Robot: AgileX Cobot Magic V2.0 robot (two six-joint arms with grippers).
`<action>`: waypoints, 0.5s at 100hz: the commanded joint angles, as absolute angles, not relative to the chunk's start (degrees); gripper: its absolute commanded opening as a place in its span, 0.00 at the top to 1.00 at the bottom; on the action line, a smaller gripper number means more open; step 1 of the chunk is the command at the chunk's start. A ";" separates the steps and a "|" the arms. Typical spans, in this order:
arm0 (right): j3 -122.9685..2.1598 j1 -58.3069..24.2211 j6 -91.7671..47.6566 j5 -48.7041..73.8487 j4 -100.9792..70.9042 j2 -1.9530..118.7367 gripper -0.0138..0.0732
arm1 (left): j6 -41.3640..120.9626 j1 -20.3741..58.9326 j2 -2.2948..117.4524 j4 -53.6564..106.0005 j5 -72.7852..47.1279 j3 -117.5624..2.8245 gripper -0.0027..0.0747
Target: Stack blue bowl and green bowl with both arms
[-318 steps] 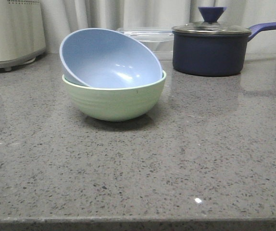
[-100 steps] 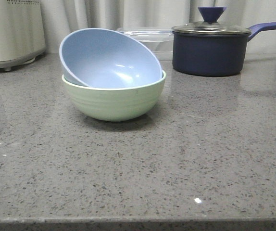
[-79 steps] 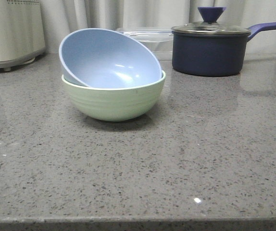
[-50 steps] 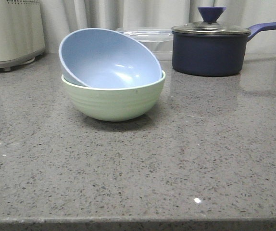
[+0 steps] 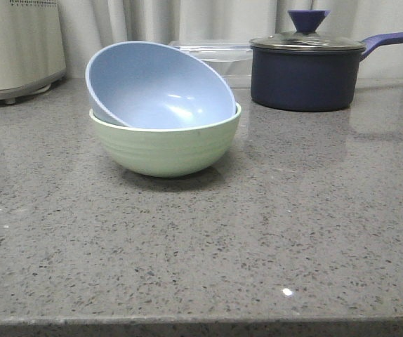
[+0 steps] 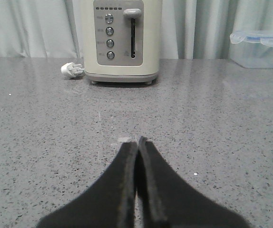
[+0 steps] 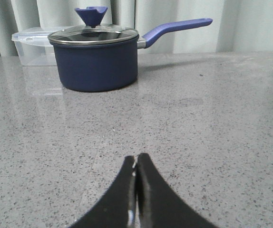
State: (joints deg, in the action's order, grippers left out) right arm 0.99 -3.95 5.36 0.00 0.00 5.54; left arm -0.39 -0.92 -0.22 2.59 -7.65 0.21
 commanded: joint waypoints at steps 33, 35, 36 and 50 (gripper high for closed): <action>1.54 -3.68 4.98 -2.87 0.75 -1.63 0.93 | -0.85 -0.50 -2.20 3.23 -3.09 2.43 0.99; 1.54 -3.68 4.98 -2.87 0.75 -1.63 0.93 | -0.85 -0.50 -2.20 3.23 -3.09 2.43 0.99; 1.54 -3.68 4.98 -2.87 0.75 -1.63 0.93 | -0.85 -0.50 -2.20 3.23 -3.09 2.43 0.99; 1.54 -3.68 4.98 -2.87 0.75 -1.63 0.93 | -0.85 -0.50 -2.20 3.23 -3.09 2.43 0.99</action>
State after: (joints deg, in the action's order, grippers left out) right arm 1.52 -3.95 5.36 1.27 0.00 -0.40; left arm -0.39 -0.92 -0.22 2.59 -7.65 0.21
